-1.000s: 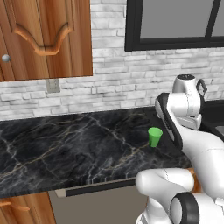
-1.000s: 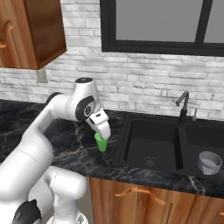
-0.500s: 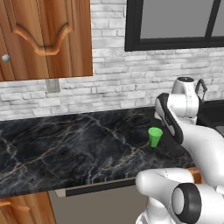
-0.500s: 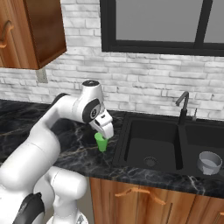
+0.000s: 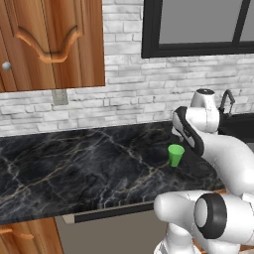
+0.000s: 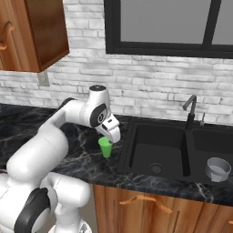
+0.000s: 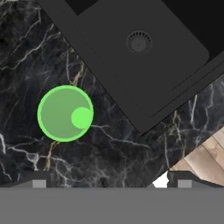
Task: Move any existing items from the left basin to the right basin for drying. Then move the cup from the counter to the left basin of the sink for washing.
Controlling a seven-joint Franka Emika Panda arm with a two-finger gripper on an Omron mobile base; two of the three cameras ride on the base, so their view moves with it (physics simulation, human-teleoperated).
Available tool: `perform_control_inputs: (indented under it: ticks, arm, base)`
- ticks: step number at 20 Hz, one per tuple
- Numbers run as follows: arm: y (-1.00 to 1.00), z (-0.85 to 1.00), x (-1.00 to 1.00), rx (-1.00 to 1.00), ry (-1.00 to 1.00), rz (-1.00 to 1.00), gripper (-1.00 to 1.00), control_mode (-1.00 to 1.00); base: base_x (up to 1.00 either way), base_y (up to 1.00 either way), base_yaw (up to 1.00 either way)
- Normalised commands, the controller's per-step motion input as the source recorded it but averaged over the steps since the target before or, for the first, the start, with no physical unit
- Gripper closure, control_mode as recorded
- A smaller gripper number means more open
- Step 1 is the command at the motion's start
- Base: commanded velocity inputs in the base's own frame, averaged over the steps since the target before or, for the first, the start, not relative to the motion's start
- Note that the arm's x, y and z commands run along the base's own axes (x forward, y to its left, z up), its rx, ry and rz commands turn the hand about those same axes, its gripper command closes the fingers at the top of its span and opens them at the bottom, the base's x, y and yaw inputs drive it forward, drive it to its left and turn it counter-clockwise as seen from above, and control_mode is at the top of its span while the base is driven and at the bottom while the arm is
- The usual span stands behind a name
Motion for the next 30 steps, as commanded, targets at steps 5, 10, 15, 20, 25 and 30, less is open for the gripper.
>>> perform_control_inputs:
  ticks: [5,10,15,20,25,30]
  arm:
    - [0.00,-0.16,0.24,0.01,0.00,0.03,-1.00,-1.00]
    - [0.00,-0.15,0.21,0.03,0.00,0.03,-1.00,-1.00]
    - [0.00,-0.14,0.20,0.03,0.00,0.02,-1.00,-1.00]
    - [0.00,-0.08,0.09,0.02,0.00,0.00,-1.00,-1.00]
    - [0.00,-0.11,0.11,0.00,0.00,0.00,-1.00,-1.00]
    - [0.00,-0.10,0.11,0.00,0.00,0.00,-1.00,-1.00]
  base:
    - [0.00,0.00,0.00]
    - [0.00,0.00,0.00]
    - [0.00,0.00,0.00]
    - [0.00,0.00,0.00]
    - [0.00,0.00,0.00]
    - [0.00,0.00,0.00]
